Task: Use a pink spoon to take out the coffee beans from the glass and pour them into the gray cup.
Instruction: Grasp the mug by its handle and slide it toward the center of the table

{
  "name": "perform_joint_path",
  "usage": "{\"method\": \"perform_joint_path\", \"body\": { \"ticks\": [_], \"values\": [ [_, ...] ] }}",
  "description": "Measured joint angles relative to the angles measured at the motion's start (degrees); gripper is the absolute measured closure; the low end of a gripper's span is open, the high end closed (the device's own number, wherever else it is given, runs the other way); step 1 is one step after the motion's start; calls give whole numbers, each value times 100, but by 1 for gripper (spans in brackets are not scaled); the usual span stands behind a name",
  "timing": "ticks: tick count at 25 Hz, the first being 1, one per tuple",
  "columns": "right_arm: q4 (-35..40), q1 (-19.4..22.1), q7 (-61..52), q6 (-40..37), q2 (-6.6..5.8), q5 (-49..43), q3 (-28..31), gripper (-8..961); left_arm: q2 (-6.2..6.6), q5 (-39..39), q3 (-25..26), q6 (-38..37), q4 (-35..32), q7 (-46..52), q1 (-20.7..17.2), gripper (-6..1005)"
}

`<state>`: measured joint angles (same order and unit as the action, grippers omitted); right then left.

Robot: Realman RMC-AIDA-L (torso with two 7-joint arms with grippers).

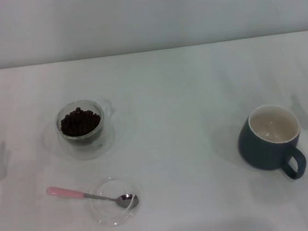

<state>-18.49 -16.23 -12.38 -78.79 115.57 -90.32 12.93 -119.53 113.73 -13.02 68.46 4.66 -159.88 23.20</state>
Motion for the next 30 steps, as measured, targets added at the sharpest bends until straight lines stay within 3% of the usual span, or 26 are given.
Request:
{"method": "perform_joint_path", "body": {
  "ticks": [11, 24, 30],
  "values": [
    [60, 699, -35, -1181, -79, 13, -1200, 82, 0, -9, -1, -131, 57, 0, -76, 203],
    [70, 1041, -125, -1055, -79, 40, -2528, 84, 0, -8, -1, -94, 159, 24, -3, 204],
    [55, 1000, -189, -559, -79, 5, -2732, 85, 0, -8, 19, -68, 159, 41, 62, 203]
  ]
}}
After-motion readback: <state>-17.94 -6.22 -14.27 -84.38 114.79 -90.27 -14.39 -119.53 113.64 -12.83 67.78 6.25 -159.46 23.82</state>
